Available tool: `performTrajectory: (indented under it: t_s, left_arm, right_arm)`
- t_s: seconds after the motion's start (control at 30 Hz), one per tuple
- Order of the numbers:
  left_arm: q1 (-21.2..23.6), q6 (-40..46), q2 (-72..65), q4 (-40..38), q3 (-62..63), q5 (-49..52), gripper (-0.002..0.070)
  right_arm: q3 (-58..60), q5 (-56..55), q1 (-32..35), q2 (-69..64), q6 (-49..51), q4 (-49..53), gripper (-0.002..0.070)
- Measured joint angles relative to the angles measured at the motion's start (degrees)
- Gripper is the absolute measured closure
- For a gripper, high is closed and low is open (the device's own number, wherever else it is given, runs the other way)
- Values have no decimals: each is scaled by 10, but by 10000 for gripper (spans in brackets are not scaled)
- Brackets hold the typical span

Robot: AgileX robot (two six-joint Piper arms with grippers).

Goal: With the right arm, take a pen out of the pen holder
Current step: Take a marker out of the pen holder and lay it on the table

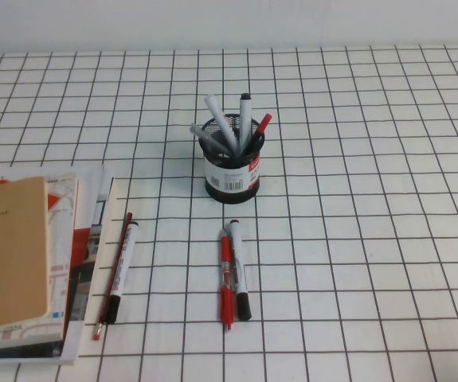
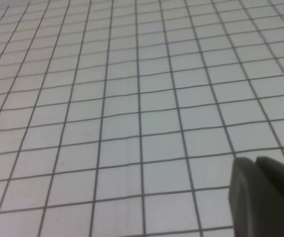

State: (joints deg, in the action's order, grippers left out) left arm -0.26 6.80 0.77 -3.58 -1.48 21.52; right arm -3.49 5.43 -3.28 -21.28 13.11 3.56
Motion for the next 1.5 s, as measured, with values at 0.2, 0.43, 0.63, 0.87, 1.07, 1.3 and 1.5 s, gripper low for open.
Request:
performTrajectory:
  t_s: [0.2, 0.43, 0.63, 0.87, 1.07, 1.3, 1.5]
  left_arm:
    - [0, 0, 0, 0, 0, 0, 679]
    - [0, 0, 0, 0, 0, 0, 679]
    - [0, 0, 0, 0, 0, 0, 679]
    - [0, 0, 0, 0, 0, 0, 680]
    - [0, 0, 0, 0, 0, 0, 679]
    - [0, 0, 0, 0, 0, 0, 680]
    - [0, 0, 0, 0, 0, 0, 679]
  right_arm:
    - [48, 17, 38, 158, 1, 0, 692]
    - [49, 71, 38, 217, 1, 1, 692]
    - [49, 81, 38, 217, 1, 1, 692]
    - [49, 92, 38, 217, -179, -115, 692]
    - [49, 143, 38, 217, -271, -179, 692]
    - [49, 153, 38, 217, -279, -233, 692]
    - [49, 153, 38, 217, -281, -246, 692]
